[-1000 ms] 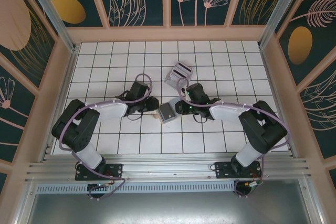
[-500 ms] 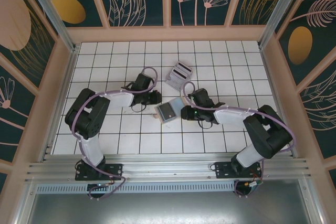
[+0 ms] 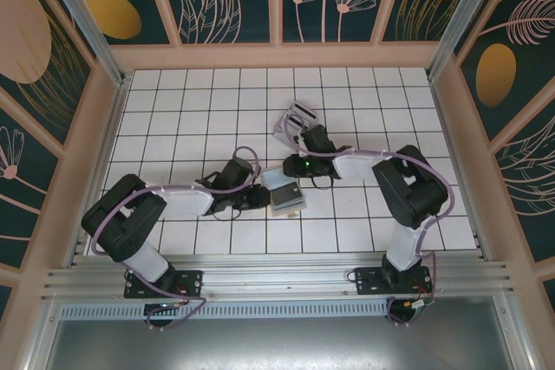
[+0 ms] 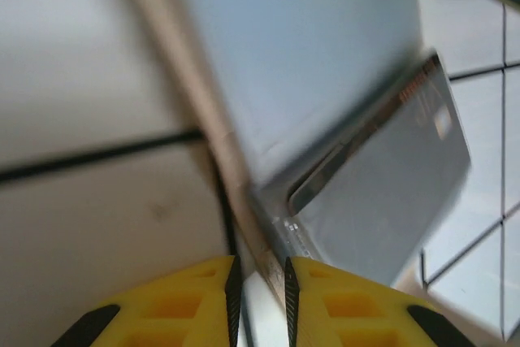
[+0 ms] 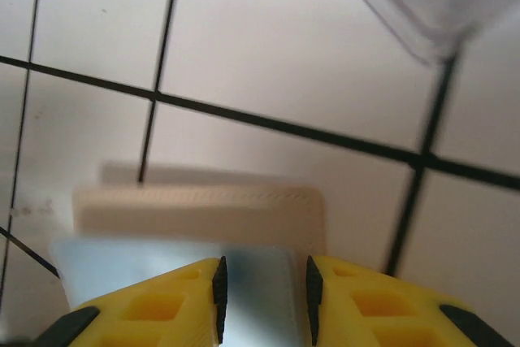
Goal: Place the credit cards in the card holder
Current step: Rotate the card holder at the center of the table.
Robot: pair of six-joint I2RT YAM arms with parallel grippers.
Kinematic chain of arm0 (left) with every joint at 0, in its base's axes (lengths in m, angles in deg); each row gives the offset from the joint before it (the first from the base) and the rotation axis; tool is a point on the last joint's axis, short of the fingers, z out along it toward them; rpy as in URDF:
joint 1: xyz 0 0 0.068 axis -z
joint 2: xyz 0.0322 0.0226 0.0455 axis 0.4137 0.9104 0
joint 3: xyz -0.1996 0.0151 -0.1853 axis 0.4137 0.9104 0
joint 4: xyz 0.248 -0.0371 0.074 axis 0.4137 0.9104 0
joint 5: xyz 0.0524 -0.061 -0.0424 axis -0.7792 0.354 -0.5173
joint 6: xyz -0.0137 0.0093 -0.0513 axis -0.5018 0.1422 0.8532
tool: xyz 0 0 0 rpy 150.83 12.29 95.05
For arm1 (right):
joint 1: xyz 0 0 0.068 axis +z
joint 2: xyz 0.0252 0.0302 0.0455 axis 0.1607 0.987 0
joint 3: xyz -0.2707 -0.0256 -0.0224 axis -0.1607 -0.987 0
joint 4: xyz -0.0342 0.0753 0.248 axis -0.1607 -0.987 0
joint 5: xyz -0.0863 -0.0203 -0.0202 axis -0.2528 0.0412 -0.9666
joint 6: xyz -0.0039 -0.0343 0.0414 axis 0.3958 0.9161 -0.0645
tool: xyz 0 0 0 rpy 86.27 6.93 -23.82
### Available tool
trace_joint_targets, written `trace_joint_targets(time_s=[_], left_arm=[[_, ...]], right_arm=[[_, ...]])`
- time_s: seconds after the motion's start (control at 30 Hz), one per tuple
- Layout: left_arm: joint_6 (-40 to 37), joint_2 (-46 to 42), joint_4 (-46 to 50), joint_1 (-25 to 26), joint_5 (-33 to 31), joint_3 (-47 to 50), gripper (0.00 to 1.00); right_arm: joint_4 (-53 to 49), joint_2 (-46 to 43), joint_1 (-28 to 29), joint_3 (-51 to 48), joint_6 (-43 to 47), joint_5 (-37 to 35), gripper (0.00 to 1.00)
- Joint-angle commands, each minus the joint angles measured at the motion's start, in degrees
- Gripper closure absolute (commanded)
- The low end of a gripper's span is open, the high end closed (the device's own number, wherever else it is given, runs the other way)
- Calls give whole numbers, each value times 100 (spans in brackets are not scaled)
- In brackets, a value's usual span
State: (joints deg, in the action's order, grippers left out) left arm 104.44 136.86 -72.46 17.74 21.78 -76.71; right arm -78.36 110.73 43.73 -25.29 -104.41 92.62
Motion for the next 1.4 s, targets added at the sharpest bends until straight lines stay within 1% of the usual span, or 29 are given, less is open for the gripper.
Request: trace_joint_targets(time_s=[0.0,0.03,0.1,0.2,0.23,0.3,0.4,0.47,0.5,0.57,0.63,0.7,0.77,0.83,0.93,1.03,1.13,1.2,1.23,1.33,1.37], left_arm=[[568,115,-446,259,-147,-57,74],[595,215,-515,319,-163,-139,74],[665,413,-666,410,-157,-270,74],[722,564,-788,517,-156,-532,74],[729,723,-800,534,-164,-629,73],[724,773,-805,570,-183,-798,72],[746,756,-690,573,-133,-1037,68],[724,628,-509,582,-165,-1140,67],[697,385,-377,578,-256,-1159,66],[571,137,-13,575,-490,-1230,65],[458,-89,328,577,-724,-1338,64],[326,-279,648,580,-975,-1480,62],[146,-373,993,557,-1199,-1733,61],[-5,-393,1345,504,-1431,-1978,60],[-178,-369,1398,180,-1403,-2164,59],[-293,-222,923,-360,-1050,-2132,54],[-594,218,814,-727,-1008,-2547,53],[-694,551,828,-915,-942,-2912,52],[-701,902,762,-1021,-783,-3075,52],[-616,1442,404,-1301,-327,-3394,51],[-616,1593,355,-1346,-298,-3518,51]], right_arm=[[-454,365,73,482,484,669,65],[-564,467,125,624,590,784,66],[-757,581,244,822,750,784,66],[-819,609,287,875,869,915,66],[-818,596,283,879,932,1002,66],[-878,594,272,922,1136,1231,66],[-1037,526,187,1020,1234,1096,66],[-1034,316,61,1011,1182,943,66],[-1021,179,-40,1002,1154,884,65],[-1081,37,-235,1112,1194,810,65],[-1168,-53,-279,1276,1256,702,64],[-1117,-194,-564,1370,1228,669,63],[-1033,-343,-705,1426,1152,649,63],[-990,-494,-817,1480,1135,477,62],[-894,-735,-1109,1564,1031,-57,57],[-892,-683,-1493,1802,968,-273,52],[-1165,-343,-1645,2254,1211,-576,50],[-1424,-42,-1646,2592,1421,-738,46],[-1577,151,-1643,2801,1538,-777,44],[-1821,571,-1645,3197,1763,-807,43],[-1866,665,-1640,3285,1809,-791,42]])
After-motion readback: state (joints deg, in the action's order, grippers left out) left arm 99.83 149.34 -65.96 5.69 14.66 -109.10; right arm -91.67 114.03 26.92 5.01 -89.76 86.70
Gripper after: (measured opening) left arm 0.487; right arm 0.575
